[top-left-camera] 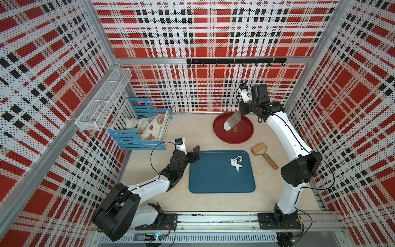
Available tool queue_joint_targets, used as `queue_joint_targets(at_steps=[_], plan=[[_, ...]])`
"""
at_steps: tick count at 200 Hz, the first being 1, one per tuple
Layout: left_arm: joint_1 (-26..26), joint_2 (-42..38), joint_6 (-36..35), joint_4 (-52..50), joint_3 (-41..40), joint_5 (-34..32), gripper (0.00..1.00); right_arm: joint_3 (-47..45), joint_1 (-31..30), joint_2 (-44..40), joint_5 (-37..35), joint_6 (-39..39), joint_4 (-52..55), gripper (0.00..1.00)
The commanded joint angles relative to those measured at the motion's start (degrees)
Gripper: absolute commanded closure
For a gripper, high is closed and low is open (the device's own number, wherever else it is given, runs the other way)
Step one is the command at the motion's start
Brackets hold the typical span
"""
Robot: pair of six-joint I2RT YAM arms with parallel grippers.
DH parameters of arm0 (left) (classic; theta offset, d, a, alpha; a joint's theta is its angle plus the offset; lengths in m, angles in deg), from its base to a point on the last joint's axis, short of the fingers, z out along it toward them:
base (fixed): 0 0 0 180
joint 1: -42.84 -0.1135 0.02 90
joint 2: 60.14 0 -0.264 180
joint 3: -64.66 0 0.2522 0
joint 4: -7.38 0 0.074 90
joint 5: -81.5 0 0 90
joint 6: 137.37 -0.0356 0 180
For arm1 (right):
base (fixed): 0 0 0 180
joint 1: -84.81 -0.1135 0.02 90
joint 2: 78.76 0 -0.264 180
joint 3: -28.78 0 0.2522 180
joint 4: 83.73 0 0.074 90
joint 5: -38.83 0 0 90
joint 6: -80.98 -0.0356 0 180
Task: Roll out the dumpling wrappers from the dough
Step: Place the dumpling wrapper on the plate.
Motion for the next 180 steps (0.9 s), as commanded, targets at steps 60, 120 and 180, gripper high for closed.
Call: queue_joint_targets(at_steps=[60, 120, 180], plan=[[0.2, -0.2, -0.1, 1.3, -0.7, 0.5, 0.01, -0.2, -0.4, 1.7, -6.2, 2.5, -1.4, 1.00], [0.1, -0.1, -0.1, 1.3, -0.7, 0.5, 0.01, -1.5, -2.0, 2.5, -13.0, 5.3, -2.2, 1.00], [0.1, -0.3, 0.0, 1.3, -0.8, 0.6, 0.01, -3.3, -3.7, 2.9, -17.7, 8.0, -3.6, 1.00]])
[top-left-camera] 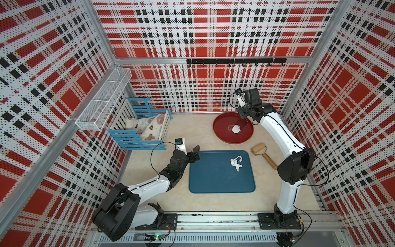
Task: Roll out the dumpling wrappers from the dough
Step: Place the dumpling wrapper on the plate.
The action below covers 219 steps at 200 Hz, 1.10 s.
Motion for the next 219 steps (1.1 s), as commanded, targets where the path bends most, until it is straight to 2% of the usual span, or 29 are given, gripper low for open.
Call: queue_joint_targets(at_steps=[1, 219], plan=[[0.1, -0.2, 0.0, 1.3, -0.8, 0.6, 0.01, -0.8, -1.1, 0.5, -4.0, 2.2, -3.2, 1.00], [0.2, -0.4, 0.4, 1.3, -1.0, 1.1, 0.01, -3.7, -9.8, 5.9, -22.8, 15.2, -8.2, 1.00]])
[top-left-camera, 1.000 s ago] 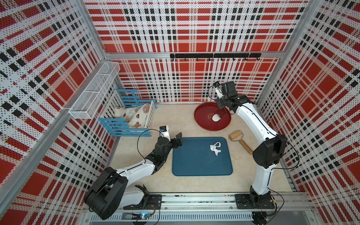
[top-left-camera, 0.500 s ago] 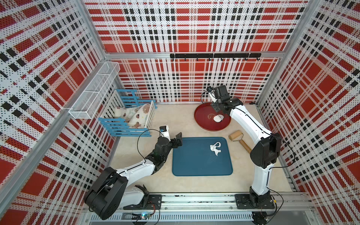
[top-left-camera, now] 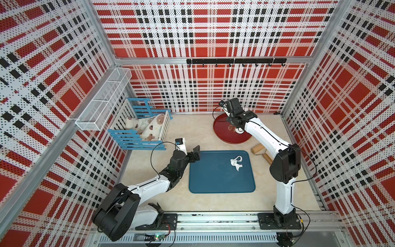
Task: Roll out the dumpling wrappers from the dough
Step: Place the dumpling wrapper on the plate, then place the spatula at the center of the board.
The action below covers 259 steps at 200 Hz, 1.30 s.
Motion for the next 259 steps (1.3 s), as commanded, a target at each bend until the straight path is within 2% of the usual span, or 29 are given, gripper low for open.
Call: queue_joint_targets(at_steps=[1, 67, 102, 114, 147, 175, 192, 221, 259], plan=[[0.2, -0.3, 0.2, 1.1, -0.9, 0.4, 0.01, 0.4, -0.8, 1.2, -5.3, 1.7, -2.9, 1.00], [0.1, -0.8, 0.2, 1.1, -1.1, 0.2, 0.01, 5.8, -0.8, -2.0, -9.1, -1.3, -3.0, 1.00], [0.2, -1.4, 0.3, 1.1, -1.3, -0.5, 0.01, 4.8, -0.8, -9.1, -7.5, -7.9, -2.9, 1.00], [0.1, -1.8, 0.2, 1.1, -1.5, -0.9, 0.01, 3.2, -0.7, -12.3, -3.9, -11.7, -3.3, 1.00], [0.1, -4.9, -0.1, 1.0, -2.6, -3.6, 0.01, -6.7, -0.4, -22.2, 11.8, -24.8, -9.5, 1.00], [-0.5, -9.0, 0.4, 0.5, -4.0, -5.2, 0.01, -12.8, -0.3, -24.6, 21.4, -36.9, -15.6, 1.00], [-0.8, -11.7, 1.3, -0.6, -4.7, -5.8, 0.01, -14.7, -0.2, -23.2, 27.3, -44.3, -18.6, 1.00], [-1.0, -15.4, 3.0, -2.9, -6.4, -6.3, 0.01, -15.5, -0.2, -17.0, 33.3, -56.0, -23.4, 1.00], [-1.2, -20.2, 4.8, -8.5, -8.3, -5.9, 0.01, -8.3, -0.1, -4.1, 39.6, -64.3, -27.4, 1.00]])
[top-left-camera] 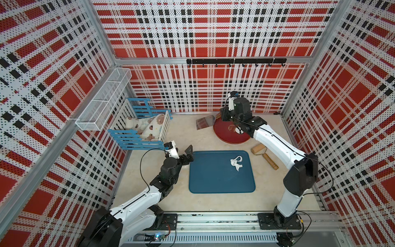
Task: Roll out the dumpling wrappers from the dough
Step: Place the spatula at the center of the board.
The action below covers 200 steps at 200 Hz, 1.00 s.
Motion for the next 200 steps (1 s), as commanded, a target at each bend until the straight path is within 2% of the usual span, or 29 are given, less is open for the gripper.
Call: queue_joint_targets(at_steps=[1, 44, 82, 109, 128, 135, 141, 144, 161, 164, 167, 200], plan=[[-0.5, -3.4, 1.8, -4.9, -1.7, -0.4, 0.01, 5.6, 0.3, 6.1, 6.9, -9.6, -6.4, 1.00], [-0.7, -9.9, 3.1, -10.3, -4.0, -1.4, 0.01, 18.3, 0.6, 20.2, 11.1, -16.4, -6.7, 1.00], [-0.8, -12.1, 3.3, -12.2, -4.5, -1.0, 0.01, 23.9, 1.7, 28.3, 13.7, -21.5, -7.0, 1.00], [-0.9, -12.7, 3.4, -12.8, -4.6, -1.3, 0.01, 22.9, 2.9, 29.6, 14.3, -22.6, -6.1, 0.72], [-1.0, -12.9, 3.7, -12.5, -4.6, -1.3, 0.01, 20.3, 4.0, 28.7, 14.4, -22.6, -5.7, 0.61], [-1.0, -12.8, 3.9, -12.5, -4.6, -1.3, 0.01, 19.1, 4.6, 28.0, 14.5, -22.6, -5.5, 0.47], [-1.0, -12.8, 4.0, -12.4, -4.4, -1.3, 0.01, 17.9, 5.1, 27.1, 14.6, -22.4, -5.3, 0.43], [-1.0, -12.8, 4.1, -12.5, -4.3, -1.3, 0.01, 17.1, 5.4, 26.7, 14.6, -22.3, -5.2, 0.36], [-1.1, -12.7, 3.7, -13.3, -3.3, -1.6, 0.01, 11.7, 7.0, 22.6, 14.0, -21.5, -5.4, 0.32], [-1.1, -12.7, 3.7, -13.5, -3.1, -1.8, 0.01, 10.7, 7.2, 21.7, 13.8, -21.3, -5.6, 0.25], [-1.1, -12.7, 3.6, -13.7, -2.9, -2.0, 0.01, 9.5, 7.6, 20.7, 13.6, -21.1, -5.8, 0.24], [-1.7, -12.2, 3.0, -14.0, -1.0, -3.4, 0.01, -4.7, 11.6, 8.6, 12.8, -17.1, -7.2, 0.22]])
